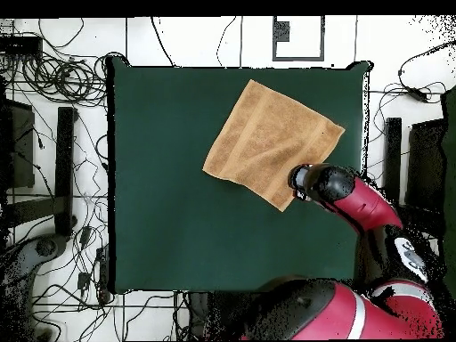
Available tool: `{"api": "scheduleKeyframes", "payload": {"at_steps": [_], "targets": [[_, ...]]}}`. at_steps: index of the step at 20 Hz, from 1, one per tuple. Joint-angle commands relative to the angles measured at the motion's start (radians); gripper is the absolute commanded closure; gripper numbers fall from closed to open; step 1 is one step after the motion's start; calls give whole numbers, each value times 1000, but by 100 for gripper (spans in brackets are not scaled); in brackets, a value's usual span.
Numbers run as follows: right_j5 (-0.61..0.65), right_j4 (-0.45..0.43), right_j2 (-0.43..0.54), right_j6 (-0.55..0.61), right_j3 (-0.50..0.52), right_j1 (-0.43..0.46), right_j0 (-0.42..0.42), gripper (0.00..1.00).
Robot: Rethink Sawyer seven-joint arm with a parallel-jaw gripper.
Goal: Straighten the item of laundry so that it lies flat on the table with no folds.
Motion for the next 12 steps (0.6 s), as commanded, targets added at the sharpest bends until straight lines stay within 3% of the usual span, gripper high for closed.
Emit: {"api": "scheduleKeyframes", "payload": {"at_steps": [1, 12], "targets": [[-294, -166, 70, -147, -44, 288, -68, 100], [-194, -281, -1, -121, -79, 248, -33, 100]]}}
